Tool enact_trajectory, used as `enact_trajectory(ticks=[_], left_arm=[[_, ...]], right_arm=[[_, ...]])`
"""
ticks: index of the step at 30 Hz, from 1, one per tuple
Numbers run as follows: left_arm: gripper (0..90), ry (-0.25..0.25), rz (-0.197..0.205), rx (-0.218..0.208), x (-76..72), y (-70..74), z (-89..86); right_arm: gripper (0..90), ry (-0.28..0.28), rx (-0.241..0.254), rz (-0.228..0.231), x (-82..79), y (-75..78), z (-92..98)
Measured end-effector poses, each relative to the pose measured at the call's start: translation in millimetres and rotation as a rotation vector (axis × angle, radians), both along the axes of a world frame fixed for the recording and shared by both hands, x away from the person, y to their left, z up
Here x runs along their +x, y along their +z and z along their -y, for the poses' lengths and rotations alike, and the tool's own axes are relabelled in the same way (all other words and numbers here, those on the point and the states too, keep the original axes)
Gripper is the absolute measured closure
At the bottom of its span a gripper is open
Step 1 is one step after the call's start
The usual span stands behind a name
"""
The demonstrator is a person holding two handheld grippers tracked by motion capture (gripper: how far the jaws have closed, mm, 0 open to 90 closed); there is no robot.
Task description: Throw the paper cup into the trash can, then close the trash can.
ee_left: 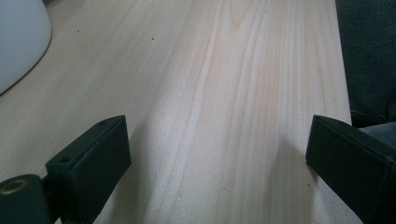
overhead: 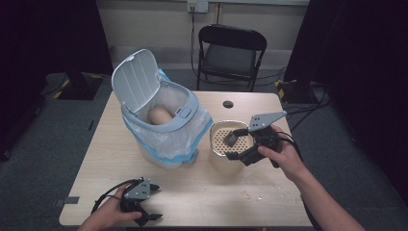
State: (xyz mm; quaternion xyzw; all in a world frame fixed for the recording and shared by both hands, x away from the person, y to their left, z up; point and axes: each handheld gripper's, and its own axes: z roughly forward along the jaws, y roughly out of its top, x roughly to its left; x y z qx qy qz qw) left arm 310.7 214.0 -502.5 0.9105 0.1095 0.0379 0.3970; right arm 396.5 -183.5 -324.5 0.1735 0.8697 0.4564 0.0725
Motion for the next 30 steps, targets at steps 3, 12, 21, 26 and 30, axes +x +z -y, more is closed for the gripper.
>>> enact_trajectory(ticks=[3, 12, 21, 26, 30], left_arm=[[5.9, 0.0, 0.0, 0.0, 0.0, 0.0, 0.0], [5.9, 0.0, 0.0, 0.0, 0.0, 0.0, 0.0], [5.9, 0.0, 0.001, 0.002, 0.0, 0.1, 0.0], [5.9, 0.0, 0.0, 0.002, 0.0, 0.1, 0.0], [5.9, 0.0, 0.001, 0.002, 0.0, 0.1, 0.0]], right_arm=[[14.5, -0.002, -0.003, -0.001, -1.6, -3.2, 4.3], [14.5, -0.003, -0.023, -0.023, -8.6, -24.3, 16.3], [14.5, -0.019, -0.032, -0.048, -13.0, -44.6, 27.5], [14.5, -0.024, -0.031, -0.06, -15.6, -52.1, 31.9], [14.4, -0.038, -0.011, -0.046, -18.7, -58.0, 35.6]])
